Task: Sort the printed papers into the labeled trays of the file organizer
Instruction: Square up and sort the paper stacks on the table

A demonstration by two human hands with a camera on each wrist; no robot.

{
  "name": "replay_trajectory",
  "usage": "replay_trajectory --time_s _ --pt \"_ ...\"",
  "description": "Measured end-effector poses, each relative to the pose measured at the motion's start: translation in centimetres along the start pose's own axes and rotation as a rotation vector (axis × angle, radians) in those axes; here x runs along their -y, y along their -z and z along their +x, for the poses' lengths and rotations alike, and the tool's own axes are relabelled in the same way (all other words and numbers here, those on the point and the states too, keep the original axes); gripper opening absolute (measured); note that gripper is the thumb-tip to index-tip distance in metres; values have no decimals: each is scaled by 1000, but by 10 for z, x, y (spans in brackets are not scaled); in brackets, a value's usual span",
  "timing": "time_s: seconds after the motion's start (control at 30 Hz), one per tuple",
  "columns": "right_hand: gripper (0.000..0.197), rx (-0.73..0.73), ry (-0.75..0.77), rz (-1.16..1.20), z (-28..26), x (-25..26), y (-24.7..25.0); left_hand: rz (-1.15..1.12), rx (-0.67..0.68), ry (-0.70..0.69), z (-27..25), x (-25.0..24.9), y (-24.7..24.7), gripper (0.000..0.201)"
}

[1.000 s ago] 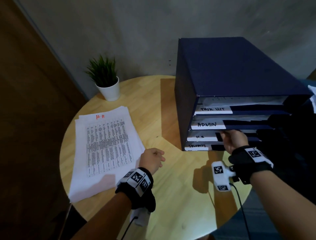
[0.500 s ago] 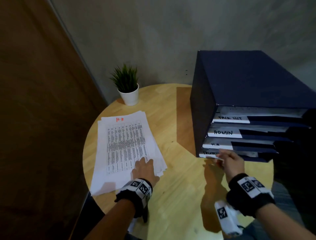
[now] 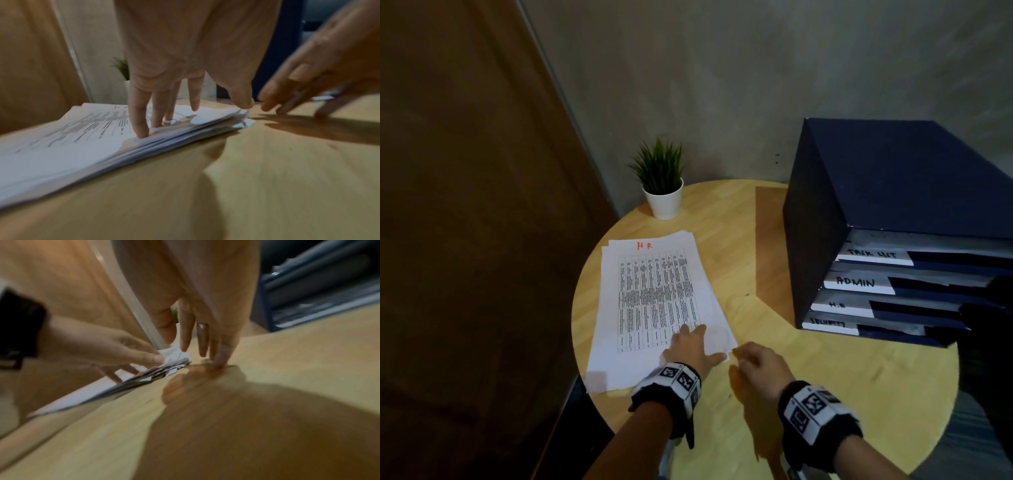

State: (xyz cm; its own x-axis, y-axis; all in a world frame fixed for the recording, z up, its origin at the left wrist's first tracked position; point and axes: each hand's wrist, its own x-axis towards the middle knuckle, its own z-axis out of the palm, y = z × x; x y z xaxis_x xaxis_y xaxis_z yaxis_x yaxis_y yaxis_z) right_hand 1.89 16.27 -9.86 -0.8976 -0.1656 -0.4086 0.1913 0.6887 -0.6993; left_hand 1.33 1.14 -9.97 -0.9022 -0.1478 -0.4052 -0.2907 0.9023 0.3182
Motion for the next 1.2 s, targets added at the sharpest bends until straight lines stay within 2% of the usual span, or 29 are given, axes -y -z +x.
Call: replay_trajectory --time_s 0.1,0.17,0.37,0.47,0.6,0.73,0.83,0.93,1.0,1.07,1.13,1.2 --pt "37 134 64 -473 -2 11 -9 105 -1 22 -1 -8 -4 69" --pt "39 209 34 -629 -3 17 -10 134 -1 31 -1 -12 -4 63" --pt "43 308 40 -759 -2 29 5 35 -13 30 2 -7 3 40" --pt "43 316 41 -785 -1 26 7 19 3 38 4 -7 2 38" --pt "42 225 -38 -640 6 20 9 -48 96 10 1 -11 -2 37" --pt "60 175 -167 -343 11 22 15 -87 148 -118 -19 -11 -7 35" --pt "63 137 -223 -80 13 21 21 -75 258 -231 -43 -19 -7 29" --pt "52 33 -239 103 13 17 20 -87 374 -384 -64 -25 -8 19" --pt "39 -37 -275 106 7 11 17 -175 472 -447 -75 -24 -9 16" --pt "25 -43 -327 43 0 2 16 -278 552 -435 -81 -20 -4 24" --pt "22 -31 -372 48 -4 -9 18 -335 486 -366 -74 -14 3 36" --pt "23 -29 -367 61 -5 -15 23 -364 295 -279 -55 -7 13 35"
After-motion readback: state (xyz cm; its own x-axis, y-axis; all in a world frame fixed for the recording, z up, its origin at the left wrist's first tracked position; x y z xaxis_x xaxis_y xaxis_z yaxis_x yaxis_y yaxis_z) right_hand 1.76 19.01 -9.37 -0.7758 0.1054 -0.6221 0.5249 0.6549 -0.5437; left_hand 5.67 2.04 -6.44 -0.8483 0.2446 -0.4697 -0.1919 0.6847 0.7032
